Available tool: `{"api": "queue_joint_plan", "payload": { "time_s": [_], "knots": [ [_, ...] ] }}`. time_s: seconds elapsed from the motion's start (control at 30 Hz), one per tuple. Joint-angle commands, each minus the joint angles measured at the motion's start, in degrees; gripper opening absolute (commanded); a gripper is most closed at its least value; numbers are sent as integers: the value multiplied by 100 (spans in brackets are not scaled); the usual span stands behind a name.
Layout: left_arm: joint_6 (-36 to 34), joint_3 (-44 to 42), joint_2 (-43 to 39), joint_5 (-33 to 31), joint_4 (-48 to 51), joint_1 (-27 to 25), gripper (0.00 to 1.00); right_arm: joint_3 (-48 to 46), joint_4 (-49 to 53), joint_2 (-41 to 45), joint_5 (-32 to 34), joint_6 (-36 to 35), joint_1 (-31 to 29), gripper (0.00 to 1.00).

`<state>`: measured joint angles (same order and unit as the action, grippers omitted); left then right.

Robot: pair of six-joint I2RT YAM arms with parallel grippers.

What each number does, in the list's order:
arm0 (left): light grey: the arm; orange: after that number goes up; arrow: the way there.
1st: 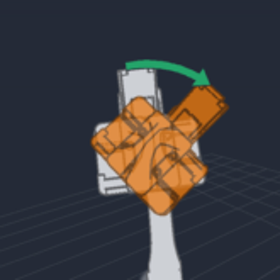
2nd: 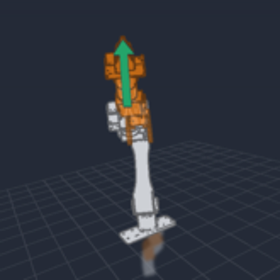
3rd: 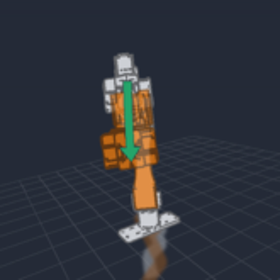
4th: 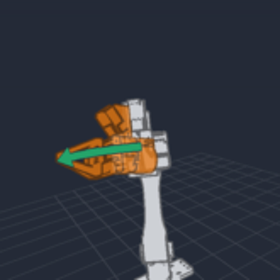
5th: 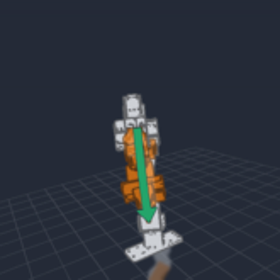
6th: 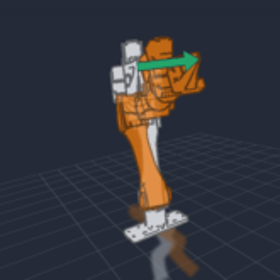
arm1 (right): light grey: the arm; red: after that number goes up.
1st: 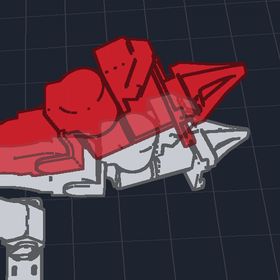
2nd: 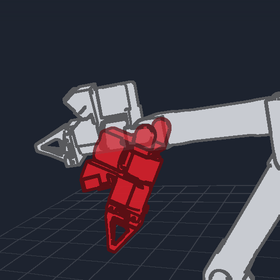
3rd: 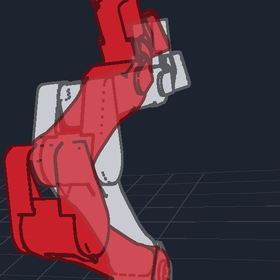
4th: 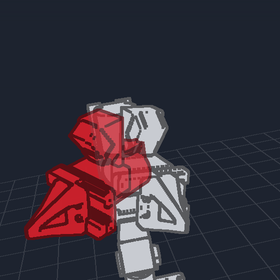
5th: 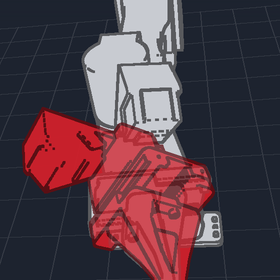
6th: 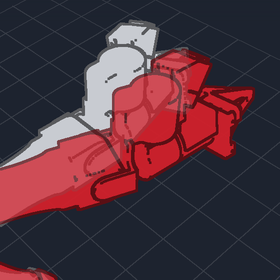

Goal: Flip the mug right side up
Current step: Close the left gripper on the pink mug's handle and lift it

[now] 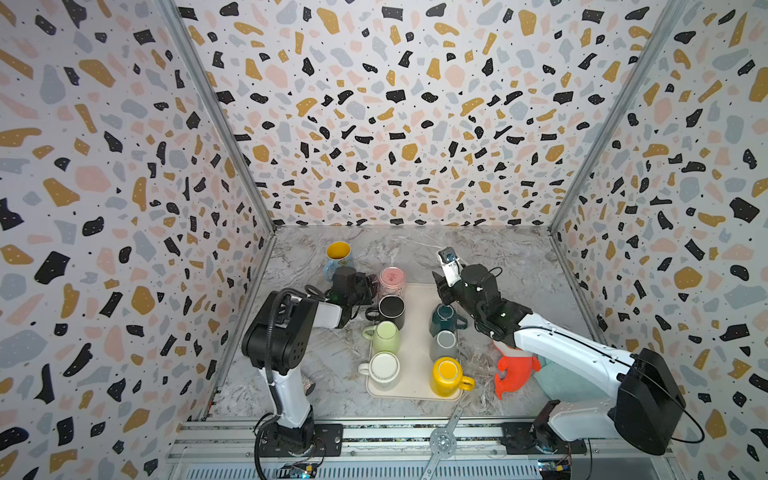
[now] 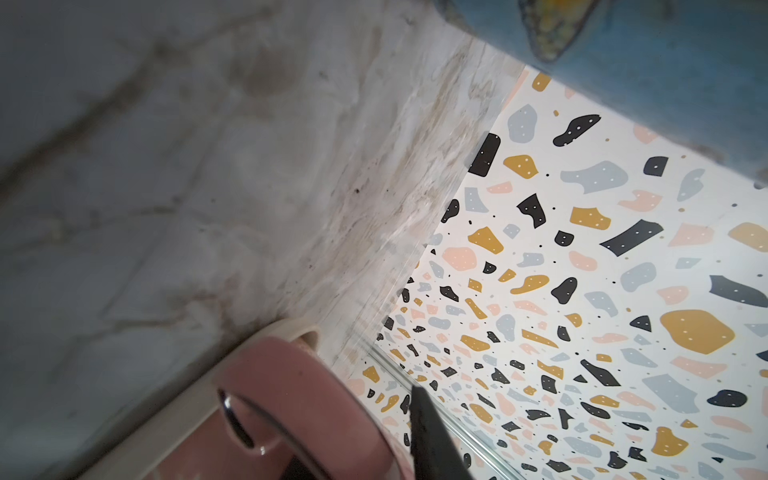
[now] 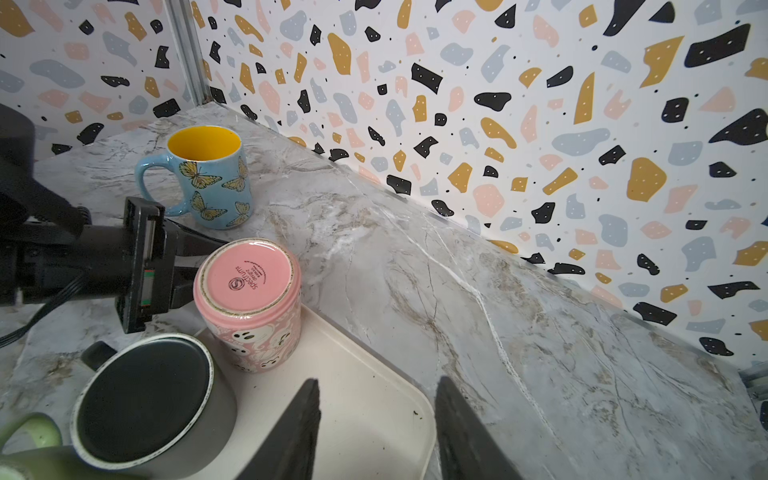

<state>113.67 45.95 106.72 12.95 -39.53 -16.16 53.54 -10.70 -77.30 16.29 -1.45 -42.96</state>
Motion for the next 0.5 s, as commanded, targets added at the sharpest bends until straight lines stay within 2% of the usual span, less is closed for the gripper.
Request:
{"api": "queue_joint_plan", "payload": {
  "time_s": [0.0,0.07,0.2,0.47],
  "knots": [
    [40,129,125,91,-287,-80,19,149,-1,215,58,60,38,47],
    [59,163,160,102,-304,-97,11,142,-4,215,63,65,33,47],
    [93,238,269,124,-337,-130,1,126,-7,223,84,58,42,47],
    [450,527,632,174,-1144,-157,0,71,11,273,136,66,68,47]
  ]
}}
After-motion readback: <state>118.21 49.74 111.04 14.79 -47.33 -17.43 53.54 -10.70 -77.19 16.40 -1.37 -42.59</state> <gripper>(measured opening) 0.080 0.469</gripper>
